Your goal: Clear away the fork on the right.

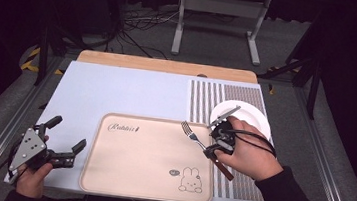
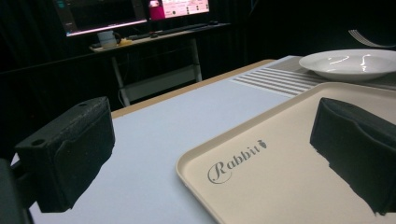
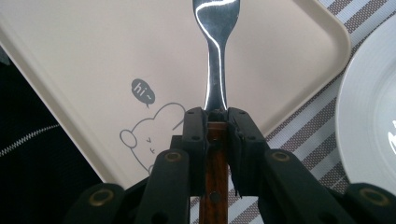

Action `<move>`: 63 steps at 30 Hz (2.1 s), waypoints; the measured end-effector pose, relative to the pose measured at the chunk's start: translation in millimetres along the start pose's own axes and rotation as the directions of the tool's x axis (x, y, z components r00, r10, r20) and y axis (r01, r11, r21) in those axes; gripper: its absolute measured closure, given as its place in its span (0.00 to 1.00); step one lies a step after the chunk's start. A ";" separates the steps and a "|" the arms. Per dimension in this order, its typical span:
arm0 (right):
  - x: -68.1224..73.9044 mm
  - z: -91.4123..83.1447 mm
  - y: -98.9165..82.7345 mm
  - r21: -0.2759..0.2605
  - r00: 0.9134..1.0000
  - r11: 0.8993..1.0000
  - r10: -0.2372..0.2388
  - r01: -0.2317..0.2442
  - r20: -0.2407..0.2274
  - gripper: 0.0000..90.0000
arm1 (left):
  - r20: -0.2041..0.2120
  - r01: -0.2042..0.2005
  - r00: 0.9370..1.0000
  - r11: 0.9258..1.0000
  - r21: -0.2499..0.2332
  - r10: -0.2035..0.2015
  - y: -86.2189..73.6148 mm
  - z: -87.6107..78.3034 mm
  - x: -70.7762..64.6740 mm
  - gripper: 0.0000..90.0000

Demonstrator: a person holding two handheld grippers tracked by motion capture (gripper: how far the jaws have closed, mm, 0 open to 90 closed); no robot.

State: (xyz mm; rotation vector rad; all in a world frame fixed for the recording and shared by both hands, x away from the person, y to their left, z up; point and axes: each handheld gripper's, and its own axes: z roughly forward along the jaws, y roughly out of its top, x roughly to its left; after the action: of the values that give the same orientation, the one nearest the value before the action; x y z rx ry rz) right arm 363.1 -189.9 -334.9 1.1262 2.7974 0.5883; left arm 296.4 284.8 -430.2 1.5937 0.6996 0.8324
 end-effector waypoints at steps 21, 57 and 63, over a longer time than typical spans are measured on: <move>15.2 18.3 11.9 0.007 0.988 0.991 0.134 -0.134 0.073 0.87 | 0.000 0.004 1.000 1.000 0.000 -0.004 -0.2 -0.4 0.7 0.01; 20.4 76.1 12.2 0.083 0.969 0.966 0.240 -0.245 0.064 0.87 | -0.001 0.005 1.000 1.000 -0.004 -0.005 0.0 -0.9 1.0 0.01; 21.7 81.7 13.4 0.094 0.970 0.966 0.237 -0.241 0.059 0.87 | 0.000 0.005 1.000 1.000 -0.003 -0.005 0.0 -0.9 1.1 0.01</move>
State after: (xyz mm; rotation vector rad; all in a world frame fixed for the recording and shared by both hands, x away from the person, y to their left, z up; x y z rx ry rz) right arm 372.6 -139.9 -403.7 1.4917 2.6979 0.4339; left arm 296.3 286.1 -430.0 1.5881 0.7021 0.8298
